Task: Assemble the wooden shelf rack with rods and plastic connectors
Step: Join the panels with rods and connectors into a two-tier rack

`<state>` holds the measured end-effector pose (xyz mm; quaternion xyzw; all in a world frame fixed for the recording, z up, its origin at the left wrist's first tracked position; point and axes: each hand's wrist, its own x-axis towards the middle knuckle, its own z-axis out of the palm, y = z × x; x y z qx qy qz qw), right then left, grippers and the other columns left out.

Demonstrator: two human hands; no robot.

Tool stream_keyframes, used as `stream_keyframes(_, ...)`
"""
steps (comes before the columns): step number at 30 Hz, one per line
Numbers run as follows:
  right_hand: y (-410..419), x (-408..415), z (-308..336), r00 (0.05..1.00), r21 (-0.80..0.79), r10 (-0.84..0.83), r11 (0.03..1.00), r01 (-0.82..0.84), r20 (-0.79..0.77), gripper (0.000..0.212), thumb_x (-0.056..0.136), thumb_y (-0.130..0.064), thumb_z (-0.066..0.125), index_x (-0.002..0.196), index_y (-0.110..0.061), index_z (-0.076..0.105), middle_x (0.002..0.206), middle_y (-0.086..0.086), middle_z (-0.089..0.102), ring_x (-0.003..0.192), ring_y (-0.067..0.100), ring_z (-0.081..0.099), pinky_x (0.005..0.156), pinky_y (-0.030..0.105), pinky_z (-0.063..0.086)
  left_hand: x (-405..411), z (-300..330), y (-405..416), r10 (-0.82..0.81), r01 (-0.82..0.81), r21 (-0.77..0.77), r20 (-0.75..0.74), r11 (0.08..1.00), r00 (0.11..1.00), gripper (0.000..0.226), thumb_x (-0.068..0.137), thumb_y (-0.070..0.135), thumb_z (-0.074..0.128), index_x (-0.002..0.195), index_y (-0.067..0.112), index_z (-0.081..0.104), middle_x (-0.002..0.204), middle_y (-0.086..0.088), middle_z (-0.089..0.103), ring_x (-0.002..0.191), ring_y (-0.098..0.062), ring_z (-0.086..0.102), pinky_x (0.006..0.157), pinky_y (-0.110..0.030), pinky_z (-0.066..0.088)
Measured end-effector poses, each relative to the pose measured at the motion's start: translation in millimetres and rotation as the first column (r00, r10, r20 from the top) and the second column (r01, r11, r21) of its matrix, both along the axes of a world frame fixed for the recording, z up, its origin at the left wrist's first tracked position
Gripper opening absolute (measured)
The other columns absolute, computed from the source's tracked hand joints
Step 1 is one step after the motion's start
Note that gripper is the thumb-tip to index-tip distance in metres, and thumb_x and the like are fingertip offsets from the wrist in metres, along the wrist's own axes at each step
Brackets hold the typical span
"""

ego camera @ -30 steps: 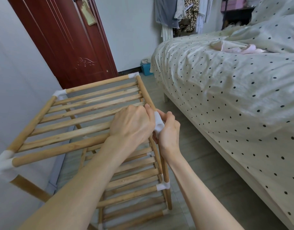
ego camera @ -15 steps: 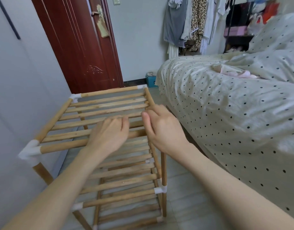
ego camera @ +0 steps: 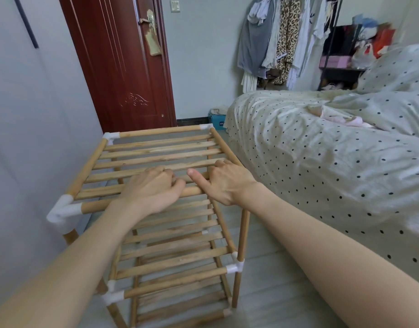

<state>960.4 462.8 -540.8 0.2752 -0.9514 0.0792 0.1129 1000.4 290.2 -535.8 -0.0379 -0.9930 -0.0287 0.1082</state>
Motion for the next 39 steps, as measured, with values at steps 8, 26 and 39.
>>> stream_keyframes(8,-0.1,-14.4,-6.0,0.993,-0.011,0.042,0.999,-0.044,-0.106,0.08,0.082,-0.072,0.002,0.063,-0.016,0.056,0.075,0.002,0.051,0.078,0.022,0.054,0.063,0.032,0.034,-1.9,-5.5,3.5,0.019,-0.019,0.003,-0.131,1.0,0.991,0.045,0.086,0.044,0.02,0.079,0.021,0.058,0.071,0.002,0.048,0.062,-0.013,0.047,0.053,-0.029,0.034)
stream_keyframes(26,-3.3,-17.4,-9.4,0.988,-0.082,0.038,0.995,-0.051,-0.152,0.063,0.092,-0.054,0.016,0.048,-0.015,0.038,0.048,0.004,0.04,0.046,0.013,0.037,0.046,0.027,0.023,-4.8,-9.0,4.0,0.049,-0.055,-0.018,-0.217,0.998,0.975,0.042,0.088,0.036,0.026,0.071,0.015,0.059,0.061,-0.002,0.049,0.053,-0.015,0.048,0.044,-0.026,0.028)
stream_keyframes(39,11.3,-19.3,-3.0,0.996,-0.013,0.062,0.998,-0.063,-0.06,0.065,0.095,-0.051,0.013,0.091,-0.015,0.067,0.094,0.004,0.057,0.085,0.02,0.055,0.073,0.034,0.043,34.8,-3.8,-84.7,0.063,-0.056,0.089,-0.07,0.994,0.996,0.062,0.091,0.058,0.007,0.084,0.027,0.061,0.091,-0.002,0.063,0.085,-0.018,0.06,0.073,-0.03,0.046)
